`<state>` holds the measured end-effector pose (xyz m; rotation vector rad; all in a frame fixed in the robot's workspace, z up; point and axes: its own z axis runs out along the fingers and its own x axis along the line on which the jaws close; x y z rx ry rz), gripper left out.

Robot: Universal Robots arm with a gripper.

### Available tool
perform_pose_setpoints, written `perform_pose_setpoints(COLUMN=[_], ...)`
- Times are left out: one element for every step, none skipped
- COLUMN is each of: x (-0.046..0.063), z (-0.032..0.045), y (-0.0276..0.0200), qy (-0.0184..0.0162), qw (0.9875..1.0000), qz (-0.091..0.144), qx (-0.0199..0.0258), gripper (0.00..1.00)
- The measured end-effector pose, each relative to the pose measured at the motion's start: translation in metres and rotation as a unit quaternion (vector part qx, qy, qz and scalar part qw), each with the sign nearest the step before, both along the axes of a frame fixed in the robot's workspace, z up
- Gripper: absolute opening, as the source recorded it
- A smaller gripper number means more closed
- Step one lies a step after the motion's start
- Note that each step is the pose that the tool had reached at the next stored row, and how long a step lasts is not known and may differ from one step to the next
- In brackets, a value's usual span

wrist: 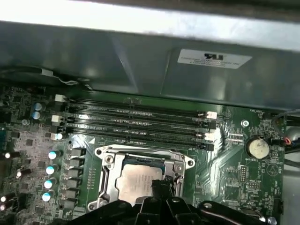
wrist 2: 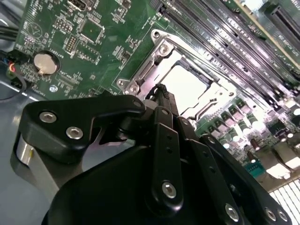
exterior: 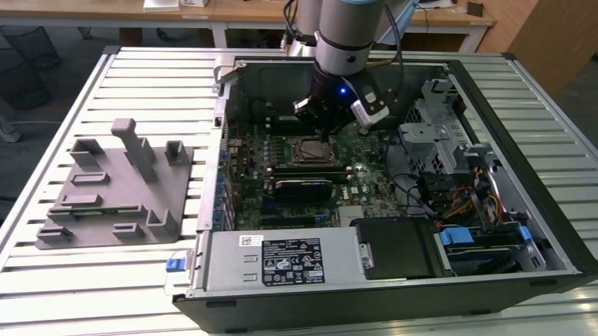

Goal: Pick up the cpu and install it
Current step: 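Install the second cpu locking lever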

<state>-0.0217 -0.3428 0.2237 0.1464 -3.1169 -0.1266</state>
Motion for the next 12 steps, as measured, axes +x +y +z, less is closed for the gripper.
perform_pose_setpoints(x=[0.0,0.0,0.0,0.0,0.0,0.0,0.0,0.0,0.0,0.0,0.0,0.0], z=[0.0029,0.0054,0.0073,0.0082,0.0084,0.0084,0.0084,0.0085,0.0085,0.0084,0.0084,0.0085], y=[0.0,0.0,-0.0001,-0.0005,-0.0015,-0.0035,-0.0058,-0.0085,-0.0113,-0.0142,-0.0168,-0.019], qy=[0.0002,0.0003,0.0003,0.0003,0.0003,0.0003,0.0003,0.0003,0.0003,0.0003,0.0003,0.0006], qw=[1.0,1.0,1.0,1.0,1.0,1.0,1.0,1.0,1.0,1.0,1.0,1.0], qz=[0.0,0.0,0.0,0.0,0.0,0.0,0.0,0.0,0.0,0.0,0.0,0.0], qx=[0.0,0.0,0.0,0.0,0.0001,0.0001,0.0001,0.0,0.0001,0.0002,0.0003,0.0003], gripper=[0.11,0.11,0.11,0.11,0.11,0.11,0.11,0.11,0.11,0.11,0.11,0.11])
